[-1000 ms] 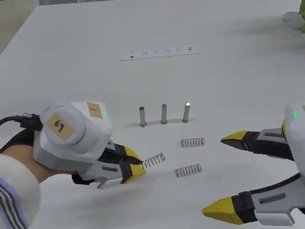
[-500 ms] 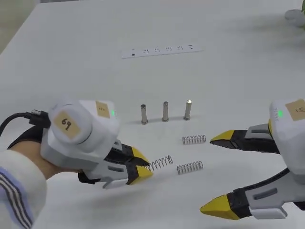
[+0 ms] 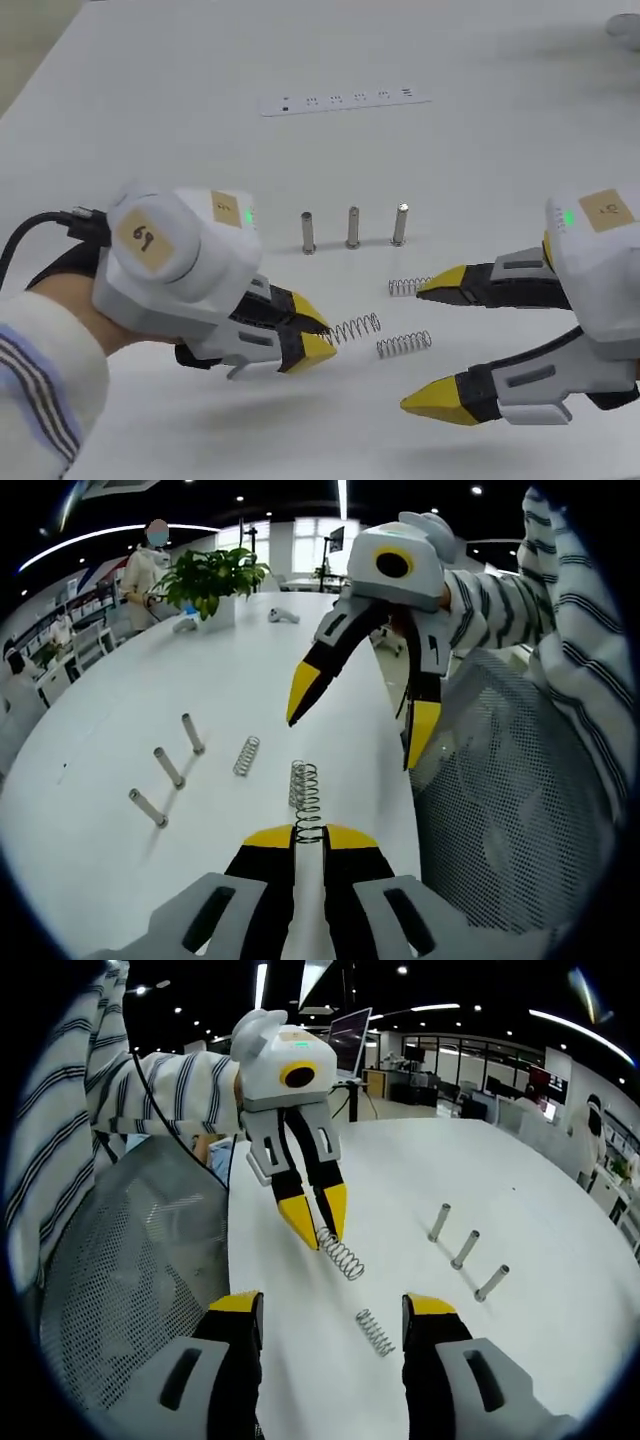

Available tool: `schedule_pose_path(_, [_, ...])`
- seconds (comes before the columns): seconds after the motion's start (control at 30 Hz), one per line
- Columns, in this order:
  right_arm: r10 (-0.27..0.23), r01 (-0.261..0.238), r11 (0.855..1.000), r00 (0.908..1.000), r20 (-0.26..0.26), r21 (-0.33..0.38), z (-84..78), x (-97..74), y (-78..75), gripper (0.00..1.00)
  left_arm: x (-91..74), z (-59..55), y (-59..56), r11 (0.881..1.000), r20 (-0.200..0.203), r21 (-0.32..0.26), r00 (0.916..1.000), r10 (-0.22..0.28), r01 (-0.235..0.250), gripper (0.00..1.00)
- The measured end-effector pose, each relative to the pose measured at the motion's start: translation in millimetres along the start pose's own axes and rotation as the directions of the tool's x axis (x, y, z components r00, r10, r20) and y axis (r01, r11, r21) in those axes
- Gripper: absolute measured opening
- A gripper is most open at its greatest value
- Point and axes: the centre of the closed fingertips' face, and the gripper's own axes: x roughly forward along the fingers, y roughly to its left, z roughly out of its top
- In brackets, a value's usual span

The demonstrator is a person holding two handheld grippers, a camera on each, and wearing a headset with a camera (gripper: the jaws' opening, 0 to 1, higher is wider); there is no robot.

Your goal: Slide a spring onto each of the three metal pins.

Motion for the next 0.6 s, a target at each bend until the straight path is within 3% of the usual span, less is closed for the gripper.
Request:
schedule_pose_path(0.17, [0.003, -0.003, 0.999, 1.0000, 0.001, -0.032, 2.5, 6.7, -6.3, 0.46, 0.7, -1.2, -2.2, 0.999, -0.009, 0.034, 0.9999, -0.014, 0.014, 0.02])
schedule_pose_path(0.27, [0.000, 0.000, 0.999, 1.0000, -0.002, -0.041, 3.7, 10.1, -9.9, 0.48, 1.1, -1.8, -4.0, 0.999, -0.013, 0.042, 0.9997, -0.022, 0.023, 0.02])
schedule_pose_path(0.47, [0.041, -0.041, 0.997, 0.9991, 0.002, -0.065, 6.9, 15.2, -5.1, 0.35, -1.0, -1.0, -5.2, 0.999, -0.005, 0.040, 0.9997, -0.025, 0.025, 0.02])
schedule_pose_path(0.6, [0.064, -0.064, 0.995, 0.9979, -0.004, -0.073, 6.9, 19.8, -1.2, 0.33, -2.8, -2.2, -6.4, 0.998, -0.005, 0.050, 0.9996, -0.029, 0.029, 0.02])
